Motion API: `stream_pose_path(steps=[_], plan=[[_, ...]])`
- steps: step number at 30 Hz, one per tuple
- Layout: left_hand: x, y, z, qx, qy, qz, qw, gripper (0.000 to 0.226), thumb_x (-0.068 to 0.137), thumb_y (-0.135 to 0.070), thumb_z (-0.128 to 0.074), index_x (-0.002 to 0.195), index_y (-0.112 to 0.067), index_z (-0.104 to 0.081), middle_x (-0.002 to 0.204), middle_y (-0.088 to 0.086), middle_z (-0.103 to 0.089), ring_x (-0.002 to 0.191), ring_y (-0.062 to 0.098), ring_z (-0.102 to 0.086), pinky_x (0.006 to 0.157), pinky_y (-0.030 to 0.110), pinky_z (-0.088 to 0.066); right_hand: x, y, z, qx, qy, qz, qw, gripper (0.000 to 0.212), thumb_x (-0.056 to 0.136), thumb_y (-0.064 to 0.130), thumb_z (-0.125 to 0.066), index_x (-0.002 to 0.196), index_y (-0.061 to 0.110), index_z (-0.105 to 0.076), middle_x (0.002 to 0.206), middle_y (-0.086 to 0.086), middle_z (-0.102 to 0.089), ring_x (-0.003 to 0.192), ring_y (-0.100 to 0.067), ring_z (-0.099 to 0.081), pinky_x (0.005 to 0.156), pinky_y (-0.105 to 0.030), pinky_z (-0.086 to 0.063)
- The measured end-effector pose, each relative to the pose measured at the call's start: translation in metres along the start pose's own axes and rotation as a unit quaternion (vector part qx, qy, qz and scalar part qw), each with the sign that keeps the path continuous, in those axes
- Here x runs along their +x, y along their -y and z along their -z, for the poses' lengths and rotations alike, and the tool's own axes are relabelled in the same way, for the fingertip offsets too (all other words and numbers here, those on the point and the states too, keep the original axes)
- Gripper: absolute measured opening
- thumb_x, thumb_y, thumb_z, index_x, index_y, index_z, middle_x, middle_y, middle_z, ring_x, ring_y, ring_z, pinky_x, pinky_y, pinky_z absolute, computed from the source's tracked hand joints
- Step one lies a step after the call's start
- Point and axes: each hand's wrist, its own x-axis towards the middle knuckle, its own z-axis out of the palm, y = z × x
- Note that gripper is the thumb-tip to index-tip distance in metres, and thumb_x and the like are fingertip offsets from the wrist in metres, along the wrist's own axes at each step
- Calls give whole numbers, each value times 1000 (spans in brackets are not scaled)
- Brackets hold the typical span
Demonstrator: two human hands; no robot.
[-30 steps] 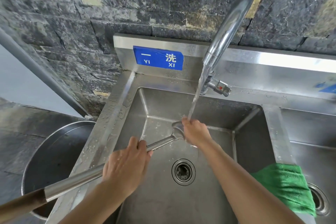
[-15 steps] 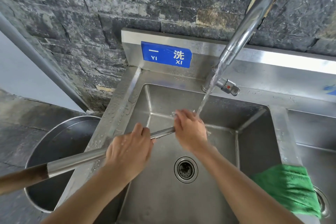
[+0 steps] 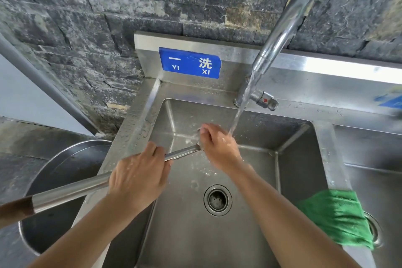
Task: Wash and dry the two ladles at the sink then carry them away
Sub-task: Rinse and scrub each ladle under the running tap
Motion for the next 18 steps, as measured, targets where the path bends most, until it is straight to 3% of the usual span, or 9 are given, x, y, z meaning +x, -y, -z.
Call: stream_pose_path(steps=[2,3,4,6,10,13,18], plan=[[-4,1,0,-19,-4,6,1000,23,89,-43,-61,83,-21,-61,75,-6,-53,43,17,-57,37,23,-26,11,-15,12,103,41,-171,979,46,108,50,-30,122,23,-65,118,-12,-69,106,-30,-64,94,-42,-55],[-4,1,1,-23,-4,8,1000,23,90,-44,-58,85,-22,-61,77,-6,-53,45,18,-59,38,24,-30,12,-22,18,218,45,-272,936,50,108,50,-35,125,15,-67,118,-14,-70,107,-30,-66,91,-39,-53],[-3,0,1,-29,-6,10,1000,24,91,-46,-55,87,-23,-61,79,-7,-54,48,18,-61,39,26,-34,13,-32,20,366,51,-339,865,52,106,51,-42,123,9,-68,117,-12,-72,106,-29,-68,87,-39,-52],[2,-4,4,-43,-15,15,999,25,92,-48,-53,89,-25,-62,82,-8,-55,52,18,-64,42,28,-38,5,-44,23,563,19,-365,741,49,102,49,-53,124,9,-70,117,-13,-76,106,-31,-74,82,-41,-57],[19,-18,7,-67,-15,9,998,30,95,-52,-45,100,-27,-60,93,-11,-51,65,16,-66,49,29,-39,-22,-51,46,727,-39,-302,616,44,106,28,-50,137,-2,-59,123,-17,-73,113,-32,-71,74,-34,-65],[31,-31,5,-89,-12,-6,996,34,98,-54,-38,107,-28,-58,99,-11,-50,75,15,-67,57,33,-48,-41,-54,74,776,-71,-276,562,36,105,19,-53,132,-4,-59,103,-14,-69,86,-23,-70,61,-27,-64],[56,-60,2,-118,-6,-32,992,37,98,-56,-35,110,-28,-56,100,-11,-49,82,15,-67,67,35,-53,-56,-65,99,785,-122,-285,536,23,101,19,-61,111,0,-67,96,-11,-72,72,-17,-74,56,-22,-61]])
